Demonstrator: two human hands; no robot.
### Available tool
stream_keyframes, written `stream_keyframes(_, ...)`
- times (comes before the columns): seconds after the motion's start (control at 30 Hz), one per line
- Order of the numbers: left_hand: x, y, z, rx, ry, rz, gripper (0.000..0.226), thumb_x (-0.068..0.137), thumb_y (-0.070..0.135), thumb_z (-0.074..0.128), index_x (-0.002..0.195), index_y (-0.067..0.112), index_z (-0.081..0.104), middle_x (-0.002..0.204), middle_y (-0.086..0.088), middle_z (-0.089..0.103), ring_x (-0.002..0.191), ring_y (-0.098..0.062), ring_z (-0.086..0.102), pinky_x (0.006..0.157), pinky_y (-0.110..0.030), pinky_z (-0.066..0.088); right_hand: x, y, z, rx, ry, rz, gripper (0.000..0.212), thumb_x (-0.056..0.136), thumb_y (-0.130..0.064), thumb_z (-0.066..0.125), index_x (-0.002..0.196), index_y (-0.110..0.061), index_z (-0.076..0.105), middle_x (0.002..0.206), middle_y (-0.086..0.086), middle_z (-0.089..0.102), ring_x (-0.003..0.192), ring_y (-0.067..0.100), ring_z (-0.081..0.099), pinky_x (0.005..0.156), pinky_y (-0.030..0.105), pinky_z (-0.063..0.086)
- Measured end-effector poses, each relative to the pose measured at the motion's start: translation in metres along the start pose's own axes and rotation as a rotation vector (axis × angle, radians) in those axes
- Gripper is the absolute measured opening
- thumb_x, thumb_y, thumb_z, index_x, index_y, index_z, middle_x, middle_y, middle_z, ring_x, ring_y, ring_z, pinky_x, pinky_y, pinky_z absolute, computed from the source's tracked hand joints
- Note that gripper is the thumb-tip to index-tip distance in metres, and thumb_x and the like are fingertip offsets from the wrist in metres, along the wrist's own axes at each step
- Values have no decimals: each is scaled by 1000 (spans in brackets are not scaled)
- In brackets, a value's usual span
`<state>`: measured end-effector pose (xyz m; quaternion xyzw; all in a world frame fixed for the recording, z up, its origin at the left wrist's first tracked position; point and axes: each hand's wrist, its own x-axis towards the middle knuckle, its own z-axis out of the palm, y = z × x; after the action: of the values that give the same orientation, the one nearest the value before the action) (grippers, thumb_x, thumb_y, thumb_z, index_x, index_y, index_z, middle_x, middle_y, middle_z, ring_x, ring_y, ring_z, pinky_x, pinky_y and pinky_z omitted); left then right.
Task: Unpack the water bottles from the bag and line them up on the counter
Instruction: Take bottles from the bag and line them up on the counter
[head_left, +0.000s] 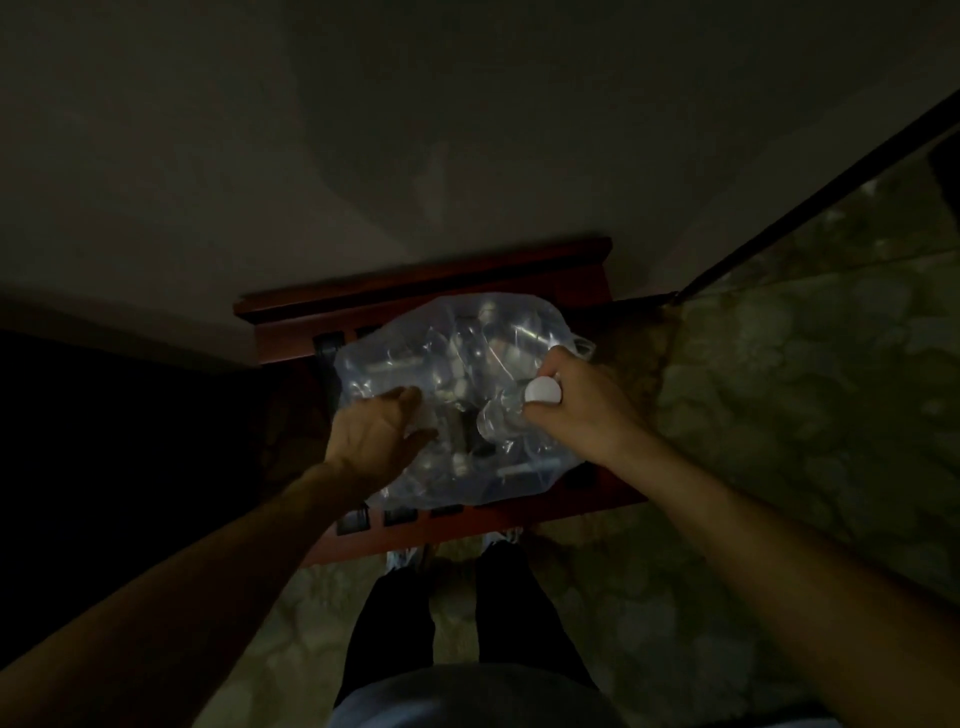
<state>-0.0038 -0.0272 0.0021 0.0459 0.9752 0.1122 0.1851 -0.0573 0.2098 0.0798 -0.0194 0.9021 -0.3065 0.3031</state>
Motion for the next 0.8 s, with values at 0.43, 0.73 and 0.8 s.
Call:
stream_keyframes(0.43,-50,8,-106,-406,331,-207,33,83,56,60,107,33,56,107,11,59,87,-9,64,70,-39,59,-22,-94,-25,-228,184,-227,31,86,-44,62,100,-19,49,94,-1,63,84,19,61,61,29,45)
stream_keyframes(0.73,-86,-49,-200,-354,433,-78,32,84,55,62,106,31,57,98,9,58,82,-12,61,70,-38,57,-55,-214,-12,-206,341,-196,34,77,-44,65,94,-16,54,90,4,63,84,26,61,62,32,43)
stream_keyframes(0.8,-99,-61,-216,-370,448,-56,31,85,52,64,106,30,58,100,8,57,85,-14,60,71,-38,56,-65,-235,-1,-188,370,-183,34,76,-43,66,93,-16,55,90,4,64,84,26,61,61,32,44)
